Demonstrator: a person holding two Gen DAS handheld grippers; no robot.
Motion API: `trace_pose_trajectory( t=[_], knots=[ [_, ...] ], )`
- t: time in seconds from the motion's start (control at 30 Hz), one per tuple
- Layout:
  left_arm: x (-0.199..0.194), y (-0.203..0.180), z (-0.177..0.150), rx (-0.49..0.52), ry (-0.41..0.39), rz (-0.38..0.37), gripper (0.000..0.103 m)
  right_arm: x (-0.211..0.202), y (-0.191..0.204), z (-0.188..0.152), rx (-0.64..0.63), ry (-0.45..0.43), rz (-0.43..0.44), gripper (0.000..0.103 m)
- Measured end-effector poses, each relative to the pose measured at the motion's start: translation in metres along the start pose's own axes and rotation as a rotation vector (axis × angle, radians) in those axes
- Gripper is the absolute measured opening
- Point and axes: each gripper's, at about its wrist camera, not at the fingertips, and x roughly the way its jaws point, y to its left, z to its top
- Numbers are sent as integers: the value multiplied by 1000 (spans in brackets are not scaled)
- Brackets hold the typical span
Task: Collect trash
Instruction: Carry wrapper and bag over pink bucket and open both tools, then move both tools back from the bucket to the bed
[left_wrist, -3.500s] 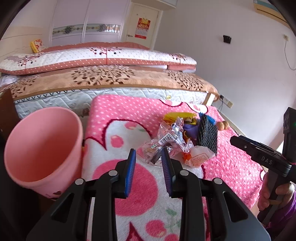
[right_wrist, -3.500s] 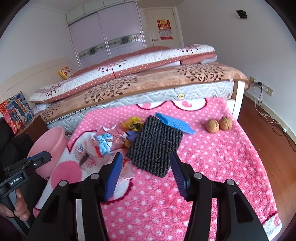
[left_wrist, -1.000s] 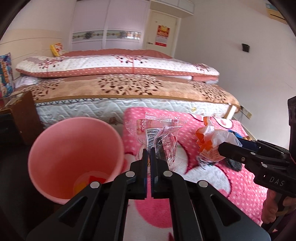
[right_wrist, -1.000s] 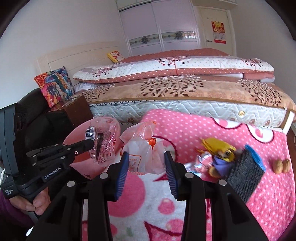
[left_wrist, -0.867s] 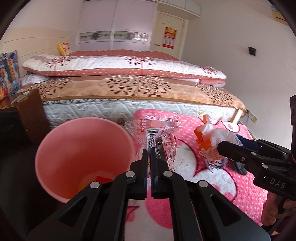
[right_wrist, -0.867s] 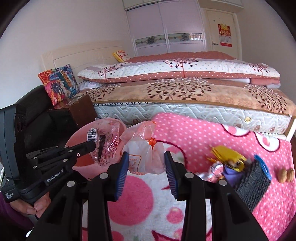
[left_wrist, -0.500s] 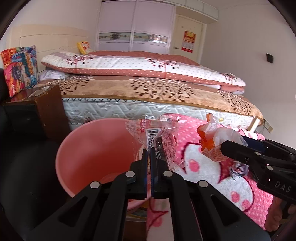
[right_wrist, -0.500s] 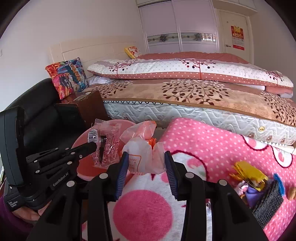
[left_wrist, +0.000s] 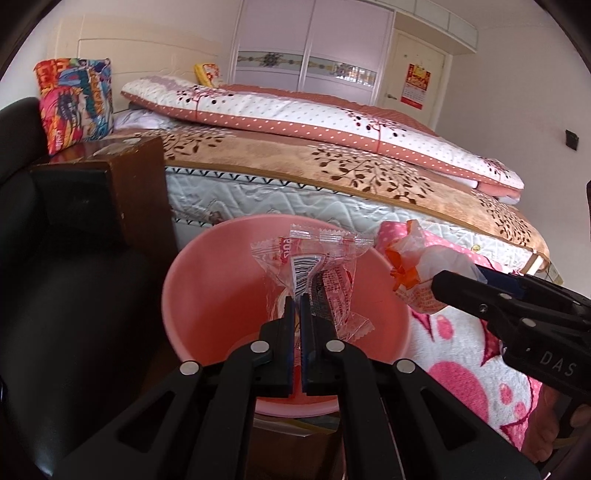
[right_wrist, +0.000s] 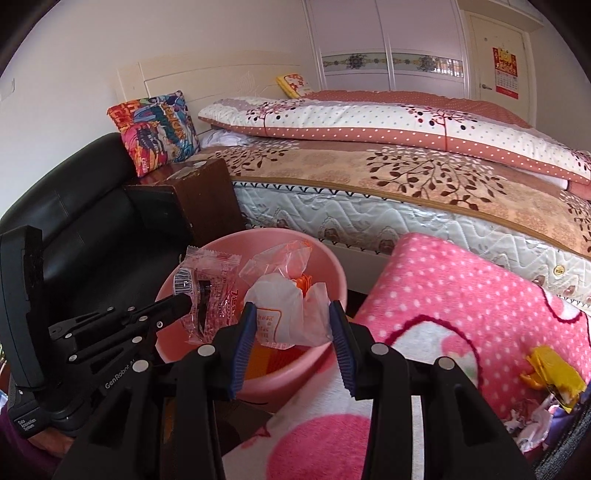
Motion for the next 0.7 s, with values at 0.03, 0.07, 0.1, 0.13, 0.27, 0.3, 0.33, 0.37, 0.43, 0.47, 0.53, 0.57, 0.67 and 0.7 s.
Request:
trace_pose_trajectory(
  t=[0.03, 0.07, 0.1, 0.13, 0.27, 0.3, 0.33, 0.37, 0.43, 0.47, 0.53, 0.57, 0.67, 0.7],
  knots=[
    [1, 3, -1, -5, 2, 5, 2, 4, 2, 1, -5, 5, 3, 40],
    [1, 5, -1, -11, 3, 9, 2, 9, 5, 1, -9, 11, 5, 40],
    [1, 8, -2, -17, 5, 12, 2, 12, 7, 1, -12, 16, 5, 40],
    [1, 10, -3, -22, 6, 16, 2, 15, 9, 0, -11, 20, 7, 40],
    [3, 15, -4, -29, 11, 24, 2, 22, 11, -1, -9, 30, 21, 44],
    [4, 16, -3, -32, 14, 23, 4, 23, 12, -1, -10, 32, 22, 44],
    [4, 17, -3, -34, 17, 24, 8, 24, 12, -1, -12, 35, 25, 47],
    [5, 18, -3, -37, 19, 25, 21, 25, 11, -1, -14, 36, 27, 51],
    [3, 19, -3, -44, 15, 24, 37, 25, 12, -2, -16, 33, 26, 53],
    [3, 19, -2, -46, 13, 24, 38, 25, 12, -2, -18, 33, 25, 53],
    [2, 20, -2, -50, 8, 22, 38, 24, 11, -3, -14, 31, 22, 53],
    [2, 20, -1, -51, 8, 22, 38, 23, 10, -3, -11, 29, 21, 53],
    [0, 19, 0, -48, 4, 15, 38, 17, 8, -5, -3, 20, 16, 53],
    [-1, 17, 0, -44, 1, 13, 38, 15, 8, -6, -4, 16, 12, 53]
  ],
)
